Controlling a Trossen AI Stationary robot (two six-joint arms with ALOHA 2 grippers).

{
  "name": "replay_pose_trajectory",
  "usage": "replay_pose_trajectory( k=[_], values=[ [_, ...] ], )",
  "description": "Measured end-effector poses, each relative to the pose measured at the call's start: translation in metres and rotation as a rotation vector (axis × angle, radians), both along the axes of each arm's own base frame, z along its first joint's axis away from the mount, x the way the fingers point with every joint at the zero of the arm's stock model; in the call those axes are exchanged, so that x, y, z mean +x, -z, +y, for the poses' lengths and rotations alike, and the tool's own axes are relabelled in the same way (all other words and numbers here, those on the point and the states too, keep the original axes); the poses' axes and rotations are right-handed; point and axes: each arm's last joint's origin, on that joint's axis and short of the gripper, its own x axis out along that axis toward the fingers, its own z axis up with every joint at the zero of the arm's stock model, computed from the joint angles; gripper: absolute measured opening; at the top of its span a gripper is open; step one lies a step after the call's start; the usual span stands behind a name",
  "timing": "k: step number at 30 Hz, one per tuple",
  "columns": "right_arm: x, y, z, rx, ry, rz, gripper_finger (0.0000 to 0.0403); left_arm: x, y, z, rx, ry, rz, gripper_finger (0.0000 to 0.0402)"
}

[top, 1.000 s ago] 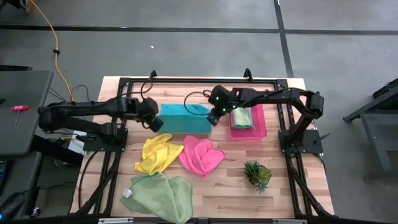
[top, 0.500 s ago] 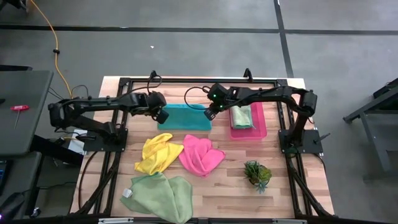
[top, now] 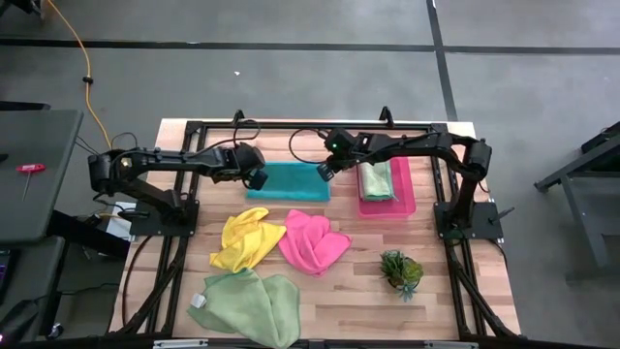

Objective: Fold microfiber towels
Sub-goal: Fold the blue microfiber cloth

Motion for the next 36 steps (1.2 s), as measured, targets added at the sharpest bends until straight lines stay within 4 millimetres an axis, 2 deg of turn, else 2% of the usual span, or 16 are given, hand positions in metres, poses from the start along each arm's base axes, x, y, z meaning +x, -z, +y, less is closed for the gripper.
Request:
replay_pose_trajectory(
  k=[15,21,28,33,36],
  values=[
    [0.000,0.000,-0.001,-0.010,0.039,-0.003,0.0008,0.000,-0.002,0.003,0.078,0.004,0.043,0.0021],
    [0.001,-0.002,-0.004,-0.023,0.042,-0.030,0.0080,-0.004,-0.003,0.008,0.098,-0.032,0.049,0.0056],
    [-0.004,-0.008,-0.021,-0.042,0.082,-0.081,0.0172,-0.017,-0.013,0.013,0.068,-0.013,0.046,0.0107],
    [-0.014,-0.016,-0.036,-0.029,0.108,-0.110,0.0196,-0.020,-0.031,0.013,0.070,0.058,-0.091,0.0125],
    [-0.016,-0.017,-0.039,0.041,0.017,-0.142,0.0197,-0.017,-0.036,0.015,0.040,0.143,-0.180,0.0126]
  ],
)
